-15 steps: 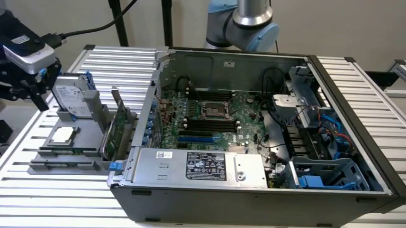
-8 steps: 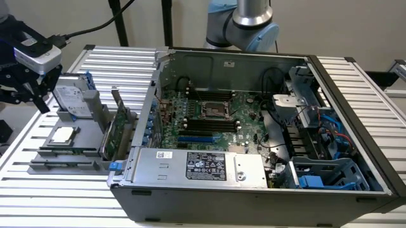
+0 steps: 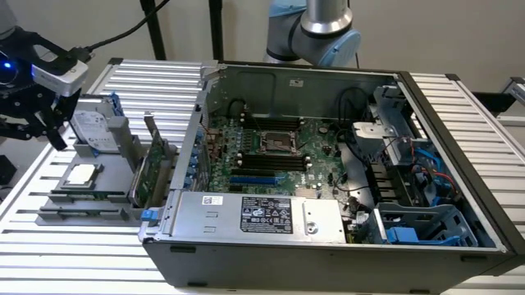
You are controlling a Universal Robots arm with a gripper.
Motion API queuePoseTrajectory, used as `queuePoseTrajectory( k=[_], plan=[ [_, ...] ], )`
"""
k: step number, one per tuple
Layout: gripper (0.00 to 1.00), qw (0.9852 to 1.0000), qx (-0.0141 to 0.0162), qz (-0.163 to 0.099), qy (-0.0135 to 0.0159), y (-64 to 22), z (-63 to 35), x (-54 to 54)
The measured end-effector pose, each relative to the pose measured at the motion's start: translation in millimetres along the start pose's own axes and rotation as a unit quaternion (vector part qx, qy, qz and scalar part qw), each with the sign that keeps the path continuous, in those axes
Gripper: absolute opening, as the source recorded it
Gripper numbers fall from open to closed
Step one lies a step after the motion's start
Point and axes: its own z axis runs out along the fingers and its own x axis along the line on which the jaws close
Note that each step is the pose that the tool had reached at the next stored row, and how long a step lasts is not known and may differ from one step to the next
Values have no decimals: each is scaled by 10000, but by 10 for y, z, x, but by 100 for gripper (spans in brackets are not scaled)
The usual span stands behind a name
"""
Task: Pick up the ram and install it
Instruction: 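Pick up the ram and move it above insertion slot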
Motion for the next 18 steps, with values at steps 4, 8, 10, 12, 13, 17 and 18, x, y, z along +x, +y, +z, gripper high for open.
queuePoseTrajectory(
  k=[4, 8, 10, 12, 13, 17, 18],
  plan=[
    [0, 9993, -1, -363, 7, 0, 39, 0],
    [0, 9974, -2, -725, 14, -1, 78, 0],
    [0, 9959, -2, -909, 18, -2, 98, -1],
    [0, 9941, -3, -1087, 21, -1, 116, -1],
    [0, 9930, -3, -1177, 23, -1, 127, -1],
    [0, 9881, -3, -1536, 29, -2, 165, -1],
    [0, 9866, -4, -1634, 31, -3, 176, -1]
  ],
)
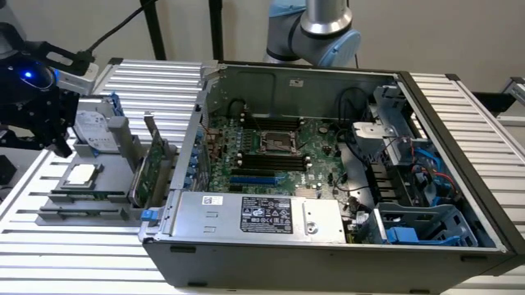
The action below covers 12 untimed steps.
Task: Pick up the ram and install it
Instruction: 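Pick up the ram and move it above insertion slot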
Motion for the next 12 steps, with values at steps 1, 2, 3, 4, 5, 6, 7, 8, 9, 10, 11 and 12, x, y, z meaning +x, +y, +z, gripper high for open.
queuePoseTrajectory(
  k=[1, 2, 3, 4, 5, 6, 7, 8, 9, 10, 11, 12],
  plan=[
    [0, 10000, 0, -86, 2, 0, 8, 0],
    [0, 9998, 1, -177, 3, 0, 18, 0],
    [0, 9997, 1, -264, 5, 0, 26, 0],
    [0, 9994, 1, -350, 7, -1, 34, 0],
    [0, 9991, 1, -432, 8, -1, 43, 0],
    [0, 9987, 1, -513, 10, -1, 50, 0],
    [0, 9983, 2, -589, 11, -1, 59, 1],
    [0, 9978, 2, -664, 12, -1, 67, 1],
    [0, 9973, 3, -733, 13, -1, 75, 3],
    [0, 9968, 3, -799, 14, -2, 83, 5],
    [0, 9963, 3, -862, 15, -4, 92, 8],
    [0, 9958, 3, -920, 17, -4, 98, 10]
  ],
)
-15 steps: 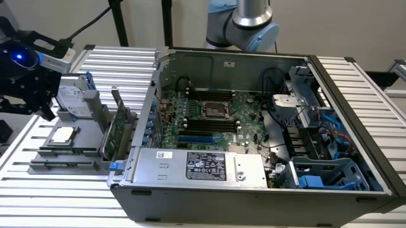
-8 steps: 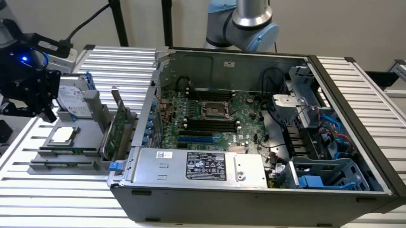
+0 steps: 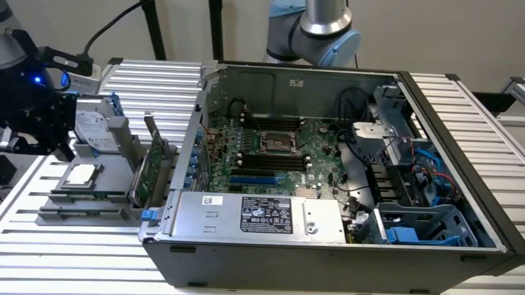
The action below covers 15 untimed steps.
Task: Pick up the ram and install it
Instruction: 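Pick up the ram and move it above insertion slot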
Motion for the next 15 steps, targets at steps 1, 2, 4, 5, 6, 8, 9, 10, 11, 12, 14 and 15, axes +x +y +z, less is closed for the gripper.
queuePoseTrajectory(
  k=[1, 2, 4, 5, 6, 8, 9, 10, 11, 12, 14, 15],
  plan=[
    [0, 10000, 1, -56, 0, -1, 10, 3],
    [0, 9999, 2, -116, 0, -2, 19, 7],
    [0, 9997, 3, -232, 2, -3, 37, 13],
    [0, 9996, 2, -292, 3, -4, 46, 16],
    [0, 9994, 3, -343, 3, -6, 56, 23],
    [0, 9991, 4, -421, 0, -8, 77, 43],
    [0, 9990, 3, -451, -2, -10, 86, 57],
    [0, 9989, 3, -477, -5, -13, 94, 74],
    [0, 9988, 2, -498, -8, -16, 102, 95],
    [0, 9987, 2, -516, -12, -20, 111, 120],
    [0, 9985, 1, -542, -22, -28, 128, 174],
    [0, 9985, 1, -551, -28, -33, 139, 205]
  ],
)
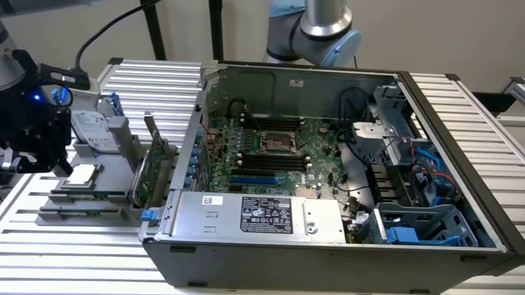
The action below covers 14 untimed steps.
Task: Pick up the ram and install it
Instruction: 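Pick up the ram and move it above insertion slot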
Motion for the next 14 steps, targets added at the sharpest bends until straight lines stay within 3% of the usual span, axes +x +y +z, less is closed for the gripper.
queuePoseTrajectory(
  k=[5, 6, 14],
  plan=[
    [0, 10000, 4, -57, -16, -5, 80, 100],
    [100, 10000, 5, -74, -18, -6, 101, 108],
    [100, 9997, 3, -248, -15, -8, 244, 119]
  ],
)
